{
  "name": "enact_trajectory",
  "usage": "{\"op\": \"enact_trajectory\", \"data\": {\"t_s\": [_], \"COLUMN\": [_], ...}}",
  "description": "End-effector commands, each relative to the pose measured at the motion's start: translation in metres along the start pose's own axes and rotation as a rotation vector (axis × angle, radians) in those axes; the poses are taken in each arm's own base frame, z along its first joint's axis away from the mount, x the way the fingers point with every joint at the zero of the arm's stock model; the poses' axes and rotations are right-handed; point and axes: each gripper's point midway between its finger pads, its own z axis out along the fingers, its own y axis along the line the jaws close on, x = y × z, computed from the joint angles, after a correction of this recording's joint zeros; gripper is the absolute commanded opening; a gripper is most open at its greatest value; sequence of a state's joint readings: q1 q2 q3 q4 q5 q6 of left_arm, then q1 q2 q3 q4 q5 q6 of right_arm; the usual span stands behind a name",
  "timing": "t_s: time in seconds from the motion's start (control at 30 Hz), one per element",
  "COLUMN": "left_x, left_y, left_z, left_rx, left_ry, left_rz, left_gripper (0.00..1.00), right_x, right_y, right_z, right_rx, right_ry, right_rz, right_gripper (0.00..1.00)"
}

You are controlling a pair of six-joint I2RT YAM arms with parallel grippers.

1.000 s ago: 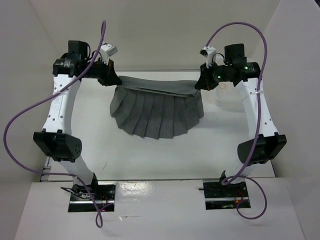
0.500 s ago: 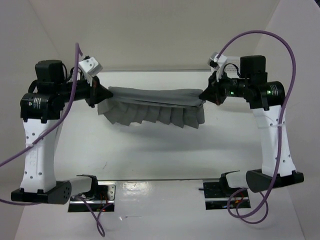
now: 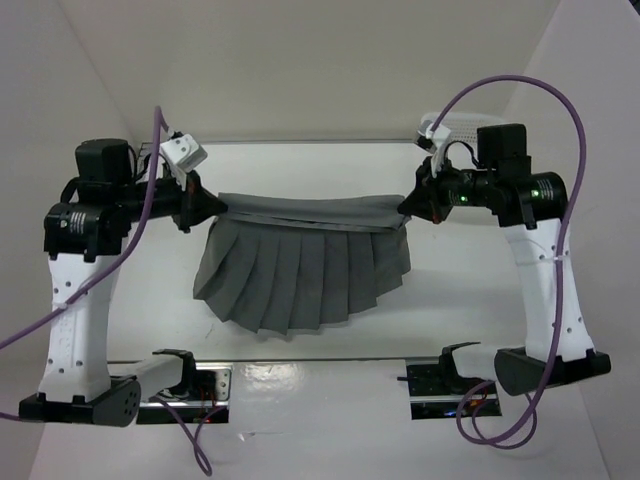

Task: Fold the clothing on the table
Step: Fold the skirt

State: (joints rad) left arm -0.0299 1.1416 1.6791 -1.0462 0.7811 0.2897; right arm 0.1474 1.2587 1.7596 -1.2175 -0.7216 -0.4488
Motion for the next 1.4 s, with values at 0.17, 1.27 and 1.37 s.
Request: {"op": "enact_trajectory", "data": {"t_s": [0.17,1.27,1.37], "left_x": [0.058,0.062,0.095], "left_y": [0.08,0.193,0.19], "left_z": [0.084,0.18,0.181], "left_rx": [0.057,0.145,0.074], "left_ry": [0.176,0.24,0.261], "left_rz": [-0.155,-0.192,-0.242], "left_gripper": [0.01,0.0,0.0], "right_x": [0.046,0.039,0.06], "right_y": [-0.067,-0.147,-0.132], "right_z": [0.069,0.143,0.149], "right_rx": [0.002,0.136,0.109], "right_ry": [0.185,0.232,0.283], "right_rz": [0.138,0.133,0.149], "right_gripper": [0.0,0.0,0.0]}}
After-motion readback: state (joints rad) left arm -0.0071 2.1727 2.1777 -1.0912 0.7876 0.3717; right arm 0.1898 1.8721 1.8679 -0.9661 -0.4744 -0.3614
